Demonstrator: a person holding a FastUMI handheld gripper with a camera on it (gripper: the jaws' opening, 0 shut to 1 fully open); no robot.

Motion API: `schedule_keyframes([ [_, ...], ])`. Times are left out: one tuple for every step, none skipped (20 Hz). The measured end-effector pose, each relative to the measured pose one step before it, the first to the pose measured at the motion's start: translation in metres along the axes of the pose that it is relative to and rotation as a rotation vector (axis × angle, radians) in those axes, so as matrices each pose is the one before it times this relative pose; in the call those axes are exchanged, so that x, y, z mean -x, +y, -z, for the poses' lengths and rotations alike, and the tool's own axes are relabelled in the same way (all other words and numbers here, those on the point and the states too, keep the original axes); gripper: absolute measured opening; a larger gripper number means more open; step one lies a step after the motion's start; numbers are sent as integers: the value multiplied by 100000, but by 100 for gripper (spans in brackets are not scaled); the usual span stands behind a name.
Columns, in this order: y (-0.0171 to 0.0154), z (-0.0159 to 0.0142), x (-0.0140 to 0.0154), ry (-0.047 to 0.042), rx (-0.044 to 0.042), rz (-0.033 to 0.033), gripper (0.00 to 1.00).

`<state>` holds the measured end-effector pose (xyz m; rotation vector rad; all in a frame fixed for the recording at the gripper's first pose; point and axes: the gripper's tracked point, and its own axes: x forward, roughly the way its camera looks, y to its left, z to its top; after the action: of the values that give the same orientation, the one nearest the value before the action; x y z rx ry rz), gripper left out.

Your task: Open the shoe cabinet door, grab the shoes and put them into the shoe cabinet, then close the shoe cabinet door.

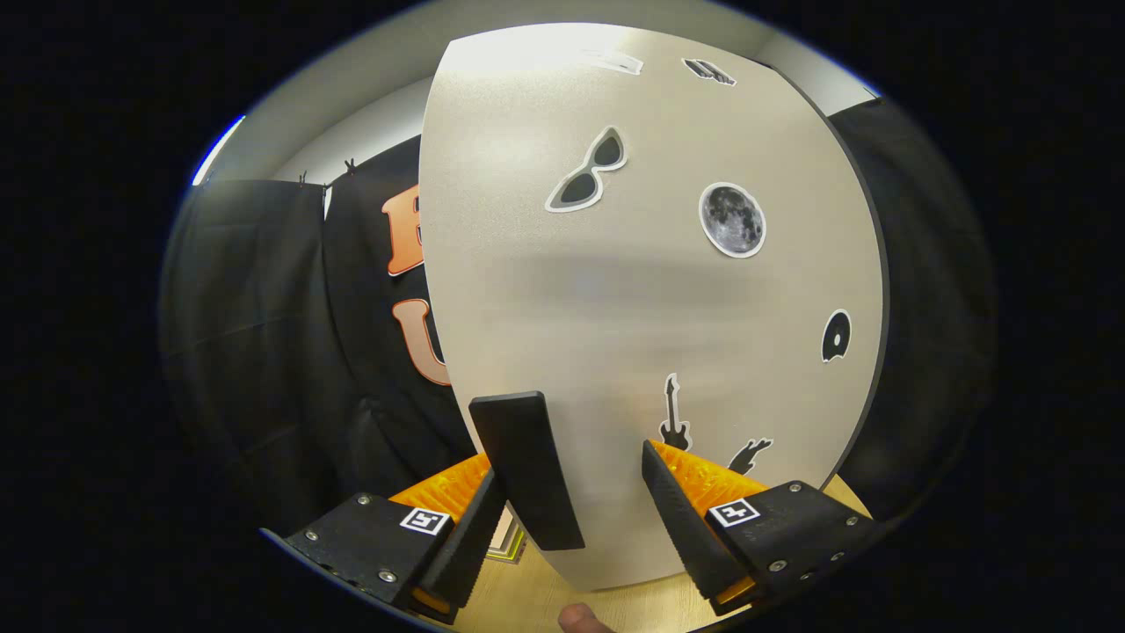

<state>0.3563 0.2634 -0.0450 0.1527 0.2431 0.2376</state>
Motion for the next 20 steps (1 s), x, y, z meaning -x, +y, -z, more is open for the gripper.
schedule_keyframes([
  [67, -39, -218, -155, -512, 477, 92],
  [55, -33, -230, 115, -685, 494, 92],
  [43, -17, -180, 165, -758, 365, 92],
  [-18, -44, -166, 213, -766, 321, 92],
  [34, -6, -87, 146, -556, 415, 92],
  [89, 20, -67, 152, -505, 358, 92],
  [30, -68, -193, -35, -278, 370, 92],
  [20, 14, -58, -115, -270, 547, 92],
  [32, -46, -98, -394, -127, 468, 92],
  [31, 68, 13, 10, -12, 545, 92],
  [-13, -15, -54, -197, 423, 369, 93],
  [15, 4, 5, 37, 376, 85, 93],
  [-20, 174, 34, 1125, -152, -172, 93],
  [44, 152, 374, 1299, -1025, -599, 93],
  [38, -295, 714, -805, -1481, -1147, 93],
  [35, -599, 833, -1921, -823, -1426, 93],
  [-50, -298, 1052, -835, 166, -1335, 93],
  [-486, -200, 1556, -705, 1126, 116, 94],
  [-778, -271, 1609, -716, 1562, 450, 94],
  [-776, -252, 1818, -582, 1207, 85, 94],
])
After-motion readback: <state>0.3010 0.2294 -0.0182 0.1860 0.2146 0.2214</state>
